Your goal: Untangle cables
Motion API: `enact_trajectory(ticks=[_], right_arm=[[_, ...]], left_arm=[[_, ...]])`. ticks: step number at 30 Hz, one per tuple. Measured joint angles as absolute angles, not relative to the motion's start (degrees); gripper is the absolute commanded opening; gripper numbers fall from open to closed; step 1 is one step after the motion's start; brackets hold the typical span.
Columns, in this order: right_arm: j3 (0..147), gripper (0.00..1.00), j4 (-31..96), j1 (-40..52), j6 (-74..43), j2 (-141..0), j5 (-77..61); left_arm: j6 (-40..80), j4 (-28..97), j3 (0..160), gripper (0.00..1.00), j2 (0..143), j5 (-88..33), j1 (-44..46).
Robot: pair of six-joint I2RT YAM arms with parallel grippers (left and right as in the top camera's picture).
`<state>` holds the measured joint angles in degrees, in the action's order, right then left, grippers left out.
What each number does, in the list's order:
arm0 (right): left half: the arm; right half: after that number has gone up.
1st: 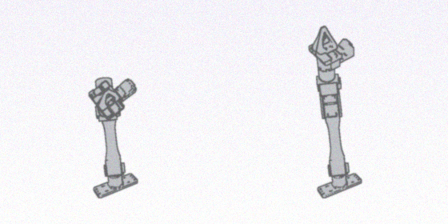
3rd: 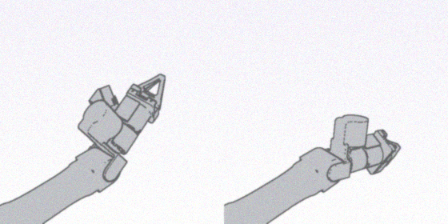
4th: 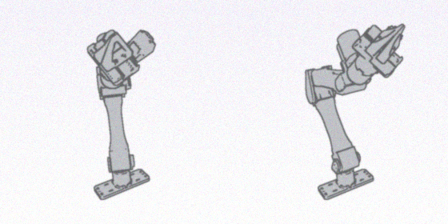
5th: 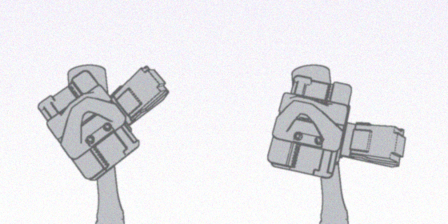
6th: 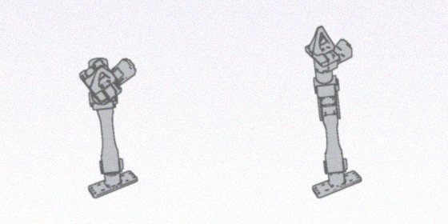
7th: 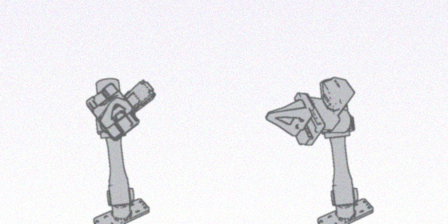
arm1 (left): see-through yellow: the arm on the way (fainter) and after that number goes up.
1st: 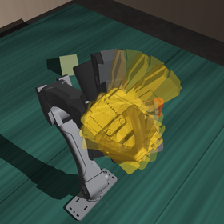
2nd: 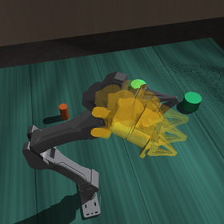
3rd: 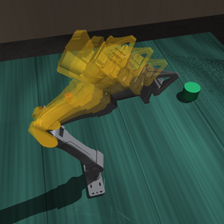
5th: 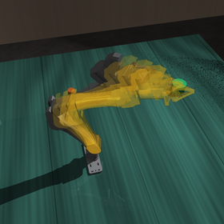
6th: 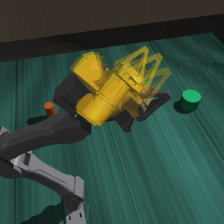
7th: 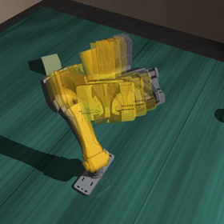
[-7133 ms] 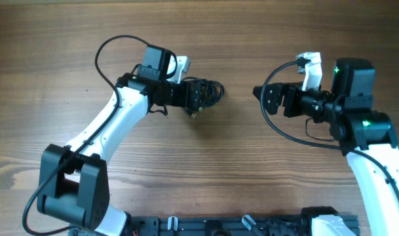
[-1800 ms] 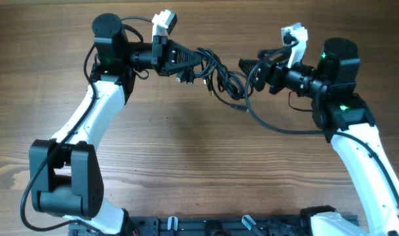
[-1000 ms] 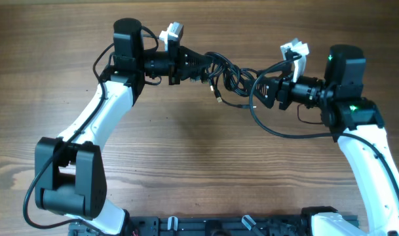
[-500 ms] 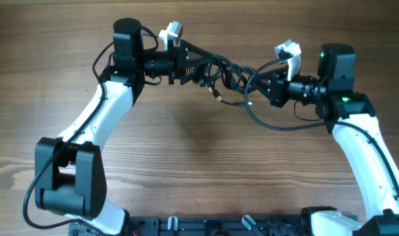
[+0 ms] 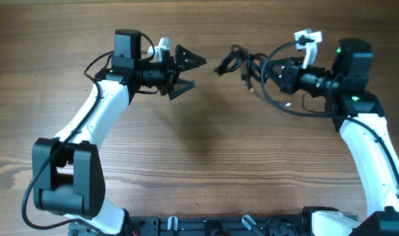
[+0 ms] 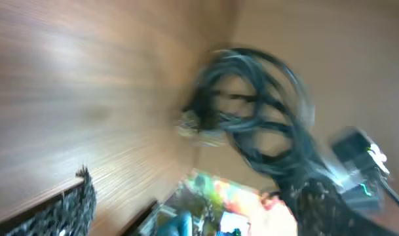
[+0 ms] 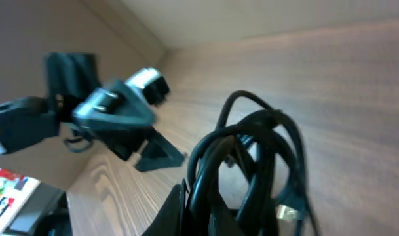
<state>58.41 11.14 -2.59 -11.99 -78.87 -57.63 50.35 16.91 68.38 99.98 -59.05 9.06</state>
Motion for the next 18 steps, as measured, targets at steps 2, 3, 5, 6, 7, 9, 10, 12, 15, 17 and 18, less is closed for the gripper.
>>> enact_trajectory(ticks=[2, 3, 5, 6, 7, 9, 10, 12, 15, 17, 18], right_arm=[[58.41, 0.04, 10.41, -3.38, -10.81, -78.87, -62.98], [58.41, 0.04, 10.90, -3.38, -10.04, -78.87, -65.12], [58.41, 0.04, 13.21, -3.36, -8.71, -78.87, -68.10], [58.41, 0.04, 15.05, -3.38, -7.94, -78.87, -69.19], [58.41, 0.04, 16.56, -3.38, -7.18, -78.87, -69.93], [58.41, 0.04, 19.38, -3.38, -5.85, -78.87, -70.81], [58.41, 0.04, 20.05, -3.38, -5.63, -78.87, -70.98], [58.41, 0.04, 21.02, -3.38, -5.02, -78.87, -71.18], [58.41, 0.04, 21.04, -3.38, -4.62, -78.87, -71.99], [58.41, 0.04, 21.06, -3.38, -4.60, -78.87, -73.12], [58.41, 0.04, 21.04, -3.38, -4.62, -78.87, -73.89]], left_arm=[[49.43, 17.23, 68.38, 1.00, 99.98, -54.08, 8.84], [48.53, 16.47, 68.36, 1.00, 99.98, -52.95, 8.84], [45.95, 12.51, 68.31, 0.95, 100.03, -51.27, 8.84], [44.16, 10.76, 68.34, 0.91, 100.03, -50.76, 8.86], [42.44, 9.34, 68.34, 0.87, 100.03, -50.46, 8.86], [38.92, 7.18, 68.34, 0.84, 100.03, -49.89, 8.86], [37.23, 6.42, 68.34, 0.82, 100.03, -49.71, 8.86], [33.95, 5.72, 68.34, 0.78, 100.03, -49.54, 8.86], [29.34, 5.26, 68.34, 0.79, 100.03, -50.26, 8.88], [27.38, 4.64, 68.34, 0.79, 100.01, -50.96, 9.06], [26.37, 3.97, 68.34, 0.79, 100.01, -51.07, 9.32]])
